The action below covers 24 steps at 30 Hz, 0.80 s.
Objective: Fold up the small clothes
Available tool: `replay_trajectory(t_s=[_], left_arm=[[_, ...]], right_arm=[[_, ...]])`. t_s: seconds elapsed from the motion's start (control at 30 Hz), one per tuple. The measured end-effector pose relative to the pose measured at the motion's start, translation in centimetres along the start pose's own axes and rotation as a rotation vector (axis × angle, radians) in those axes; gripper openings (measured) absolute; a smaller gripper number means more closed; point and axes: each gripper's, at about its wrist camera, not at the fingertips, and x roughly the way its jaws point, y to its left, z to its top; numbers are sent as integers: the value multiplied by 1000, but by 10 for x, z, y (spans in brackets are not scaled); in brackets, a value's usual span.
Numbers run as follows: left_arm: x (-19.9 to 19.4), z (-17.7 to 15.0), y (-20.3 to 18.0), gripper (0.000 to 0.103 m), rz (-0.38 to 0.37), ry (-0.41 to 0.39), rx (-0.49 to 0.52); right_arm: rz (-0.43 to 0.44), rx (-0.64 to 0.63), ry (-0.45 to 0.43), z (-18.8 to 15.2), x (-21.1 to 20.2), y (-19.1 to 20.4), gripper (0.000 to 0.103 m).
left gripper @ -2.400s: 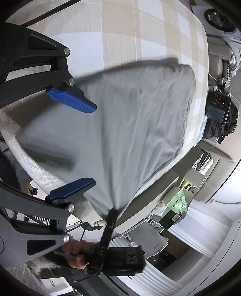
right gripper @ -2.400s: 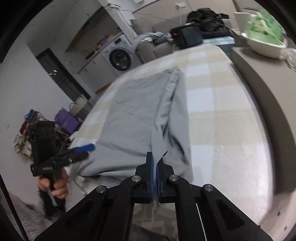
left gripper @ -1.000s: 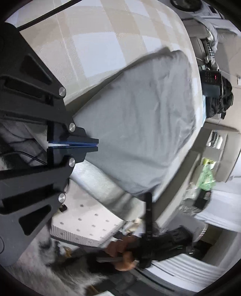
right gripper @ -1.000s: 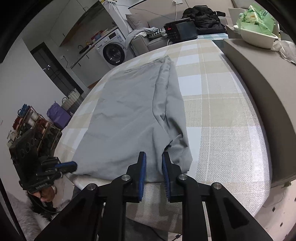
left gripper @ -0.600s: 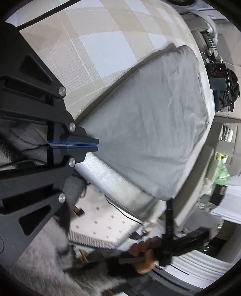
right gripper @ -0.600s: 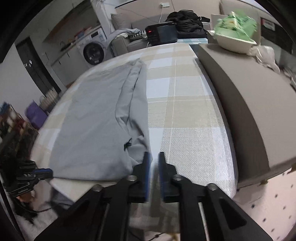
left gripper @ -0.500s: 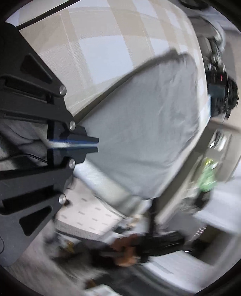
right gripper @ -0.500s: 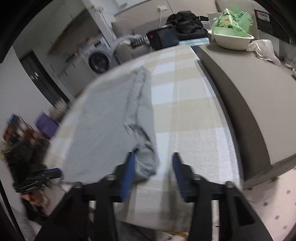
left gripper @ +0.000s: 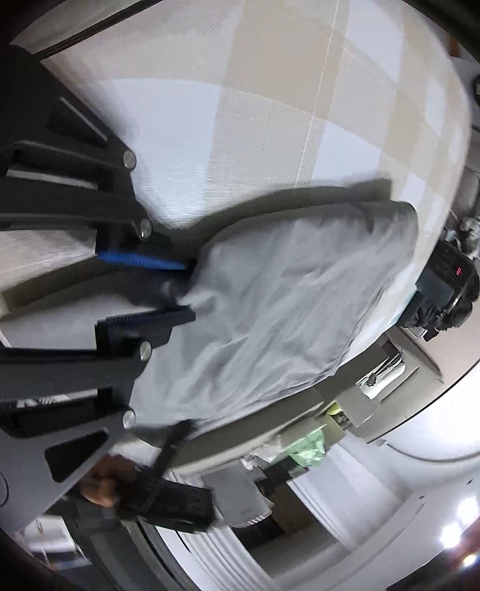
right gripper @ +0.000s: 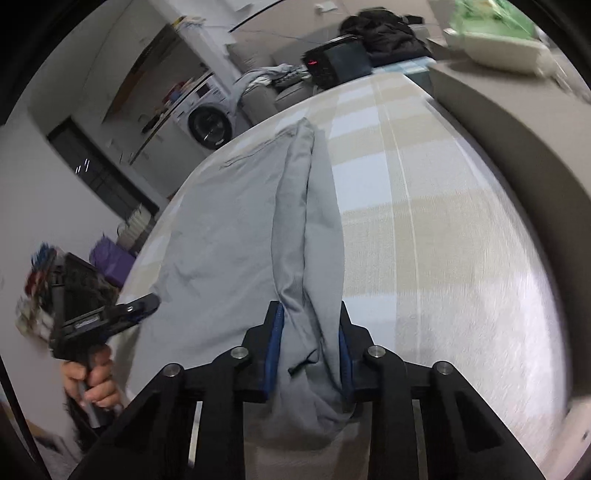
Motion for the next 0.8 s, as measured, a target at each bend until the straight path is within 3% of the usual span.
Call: replay_trajectory(t_s=[0.13,0.2,0.27,0.43,0.5,0.67,0.73,0.8], left_arm=[[6,29,12,16,44,-20,9],[6,35,17,16,48,2,4],[-2,34,16,17,88,-6,27],[-32,8,-9,17,185,-52,150],[-32,-3,-32,23,164,-45,201],[-1,-28,-98,50,53,50,351],[15,-38,-121,51,13,87,409],[31,-47,-139,51,2,123,449]], right_arm=[[66,38,46,-23,-4,16,26],[54,26,51,-29,-9,20,29],[16,11,30,-35,-24,22,34],[-33,-34,-59,-50,-64,23,34],[-59,-39,-61,-51,-62,21,33],[12,-21,-21,-63,-43,17,29],[-5,-27,-11,-64,-32,19,10],[-21,-15,-18,-66,-35,16,4]])
